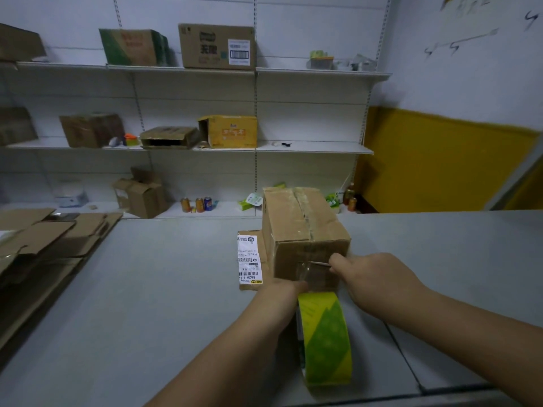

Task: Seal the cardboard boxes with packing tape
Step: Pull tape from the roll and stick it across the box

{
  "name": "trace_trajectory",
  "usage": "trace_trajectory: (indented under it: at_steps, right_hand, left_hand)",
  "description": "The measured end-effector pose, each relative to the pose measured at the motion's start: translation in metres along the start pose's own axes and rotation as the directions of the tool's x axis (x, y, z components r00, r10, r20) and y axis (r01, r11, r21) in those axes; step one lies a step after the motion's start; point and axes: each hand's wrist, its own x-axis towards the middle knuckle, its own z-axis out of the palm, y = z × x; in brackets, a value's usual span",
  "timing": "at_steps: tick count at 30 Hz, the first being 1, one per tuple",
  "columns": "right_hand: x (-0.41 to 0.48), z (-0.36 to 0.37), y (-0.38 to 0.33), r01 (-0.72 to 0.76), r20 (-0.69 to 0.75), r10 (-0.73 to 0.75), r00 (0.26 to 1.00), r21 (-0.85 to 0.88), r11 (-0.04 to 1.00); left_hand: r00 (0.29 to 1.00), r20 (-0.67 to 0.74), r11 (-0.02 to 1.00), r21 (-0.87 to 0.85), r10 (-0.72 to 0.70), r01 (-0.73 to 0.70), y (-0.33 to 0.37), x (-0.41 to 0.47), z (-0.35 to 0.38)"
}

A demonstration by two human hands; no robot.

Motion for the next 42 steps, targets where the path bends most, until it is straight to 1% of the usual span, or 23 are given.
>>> trace_trajectory:
  at_steps: [3,6,10,12,14,16,18,20,21,23,25,28,29,30,31,32,33,34,36,37,39,41,42]
  right_hand:
    - [-0.004,0.002,0.002,-0.023,0.042,0.022,0.999,0.008,1.000]
    - [-0.008,0.006,0.004,-0.028,0.027,0.028,0.999,0.006,1.000]
    - [-0.011,0.011,0.005,-0.065,0.059,0.063,0.996,0.029,0.998]
    - [-0.014,0.009,0.006,-0.042,0.110,0.041,0.993,0.014,0.999]
    - [-0.023,0.010,0.011,-0.074,0.233,0.073,0.970,-0.003,0.997]
    - [-0.037,0.011,0.013,-0.127,0.158,0.114,0.981,0.075,0.989]
    - [-0.042,0.012,0.017,-0.163,-0.021,0.171,0.985,0.200,0.966]
    - [-0.037,0.006,0.020,-0.149,-0.111,0.188,0.976,0.288,0.946]
    - [-0.033,0.000,0.018,-0.139,-0.131,0.189,0.973,0.319,0.937]
    - [-0.024,-0.005,0.017,-0.124,-0.126,0.189,0.974,0.399,0.908]
    - [-0.020,-0.006,0.011,-0.110,-0.131,0.208,0.969,0.523,0.845]
    - [-0.011,-0.014,0.002,-0.122,-0.161,0.323,0.933,0.701,0.702]
    - [-0.004,-0.019,0.000,-0.119,-0.210,0.369,0.905,0.708,0.696]
    - [0.005,-0.025,0.001,-0.116,-0.269,0.390,0.881,0.675,0.729]
    - [0.015,-0.031,0.003,-0.117,-0.319,0.370,0.873,0.599,0.792]
    - [0.027,-0.036,0.006,-0.129,-0.324,0.322,0.890,0.498,0.858]
    - [0.037,-0.041,0.008,-0.169,-0.257,0.286,0.923,0.398,0.902]
    - [0.046,-0.045,0.011,-0.222,-0.138,0.275,0.952,0.310,0.924]
    - [0.058,-0.046,0.012,-0.270,0.064,0.263,0.963,0.151,0.951]
    - [0.060,-0.044,0.011,-0.257,0.087,0.248,0.965,0.098,0.962]
    - [0.059,-0.038,0.005,-0.221,0.085,0.217,0.972,0.045,0.974]
    - [0.057,-0.031,-0.005,-0.209,0.068,0.205,0.976,0.064,0.976]
    - [0.057,-0.032,-0.008,-0.217,0.070,0.212,0.975,0.072,0.974]
  left_hand:
    - [0.998,0.060,0.999,-0.050,0.015,-0.012,0.001,0.003,-0.002]
    - [0.998,0.063,1.000,-0.012,0.003,-0.002,0.002,0.004,-0.001]
    - [1.000,0.028,1.000,-0.003,-0.001,0.001,0.000,0.007,-0.001]
    - [1.000,0.010,0.999,-0.029,0.017,-0.017,-0.004,0.009,-0.001]
    - [0.999,0.015,0.997,-0.075,0.035,-0.034,-0.005,0.006,-0.001]
    - [0.997,0.035,0.988,-0.141,0.072,-0.066,-0.007,0.002,-0.001]
    - [0.995,0.040,0.983,-0.167,0.091,-0.083,-0.008,0.000,0.001]
    - [0.994,0.056,0.982,-0.171,0.094,-0.083,-0.010,0.001,0.002]
    - [0.993,0.060,0.979,-0.183,0.100,-0.087,-0.009,0.000,0.001]
    - [0.986,0.069,0.981,-0.134,0.152,-0.141,-0.008,-0.002,0.000]
    - [0.982,0.076,0.983,-0.081,0.173,-0.166,-0.008,-0.006,-0.002]
    - [0.979,0.112,0.976,-0.157,0.171,-0.152,-0.008,-0.017,-0.005]
    - [0.978,0.118,0.972,-0.181,0.172,-0.149,-0.008,-0.019,-0.006]
    - [0.977,0.120,0.967,-0.208,0.175,-0.148,-0.008,-0.021,-0.007]
    - [0.975,0.124,0.964,-0.219,0.183,-0.153,-0.009,-0.022,-0.009]
    - [0.973,0.120,0.962,-0.212,0.199,-0.170,-0.009,-0.023,-0.010]
    - [0.970,0.104,0.963,-0.184,0.220,-0.198,-0.011,-0.022,-0.010]
    - [0.966,0.088,0.963,-0.142,0.244,-0.230,-0.011,-0.023,-0.011]
    - [0.954,0.070,0.955,-0.076,0.291,-0.286,-0.012,-0.023,-0.013]
    - [0.952,0.061,0.952,-0.078,0.300,-0.295,-0.013,-0.023,-0.015]
    - [0.960,0.062,0.953,-0.155,0.274,-0.262,-0.014,-0.024,-0.016]
    - [0.966,0.072,0.940,-0.259,0.248,-0.222,-0.016,-0.024,-0.015]
    - [0.965,0.080,0.936,-0.277,0.248,-0.218,-0.016,-0.026,-0.014]
